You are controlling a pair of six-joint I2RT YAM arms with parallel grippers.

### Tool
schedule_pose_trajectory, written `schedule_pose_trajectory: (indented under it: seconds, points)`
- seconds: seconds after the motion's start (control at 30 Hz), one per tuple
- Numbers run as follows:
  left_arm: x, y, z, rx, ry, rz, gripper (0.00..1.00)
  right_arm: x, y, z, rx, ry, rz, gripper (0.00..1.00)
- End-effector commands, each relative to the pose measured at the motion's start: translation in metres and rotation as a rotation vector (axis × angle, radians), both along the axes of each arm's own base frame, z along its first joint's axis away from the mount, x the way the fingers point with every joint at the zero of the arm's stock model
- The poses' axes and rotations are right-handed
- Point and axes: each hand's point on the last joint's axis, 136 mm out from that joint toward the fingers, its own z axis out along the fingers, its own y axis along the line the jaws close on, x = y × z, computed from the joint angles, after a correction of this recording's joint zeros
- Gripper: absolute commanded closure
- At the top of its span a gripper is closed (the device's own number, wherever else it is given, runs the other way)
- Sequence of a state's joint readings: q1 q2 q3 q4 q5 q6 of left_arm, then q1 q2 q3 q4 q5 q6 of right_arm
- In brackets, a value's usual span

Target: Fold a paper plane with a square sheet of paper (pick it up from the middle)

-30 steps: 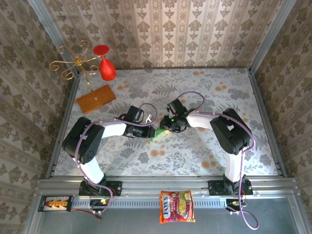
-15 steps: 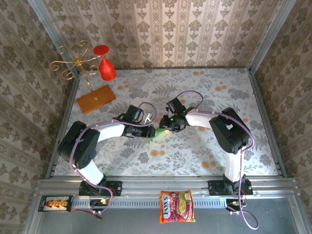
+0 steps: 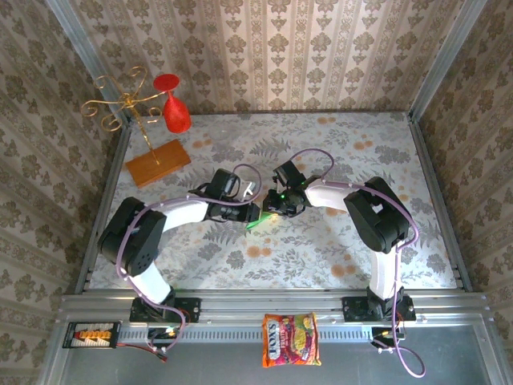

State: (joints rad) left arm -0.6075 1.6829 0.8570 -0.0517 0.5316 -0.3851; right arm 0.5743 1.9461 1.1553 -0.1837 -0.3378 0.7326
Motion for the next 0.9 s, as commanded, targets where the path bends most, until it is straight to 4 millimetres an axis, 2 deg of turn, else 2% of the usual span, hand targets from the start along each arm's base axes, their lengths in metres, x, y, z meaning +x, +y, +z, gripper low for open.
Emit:
schedule_pose_trajectory:
  seconds: [0.0,0.13,0.37,0.53,0.87]
  points:
    - [0.004,-0.011,0.003,-0.028,-0.005,-0.035,0.85,-0.004,0.001,-0.004,-0.001,0.014,0.021,0.81]
    - [0.001,-0.010,-0.009,-0.008,0.027,-0.035,0.90,-0.003,0.002,-0.001,0.010,0.006,0.024,0.82]
    - [-0.009,0.002,-0.025,0.033,0.063,-0.006,0.92,0.004,0.003,0.010,0.040,-0.022,0.016,0.82]
    - [-0.011,0.006,-0.029,0.047,0.065,0.007,0.92,0.010,0.002,0.017,0.050,-0.046,0.020,0.82]
    - [-0.010,0.008,-0.032,0.054,0.068,0.013,0.92,0.018,-0.005,0.017,0.033,-0.056,0.006,0.81]
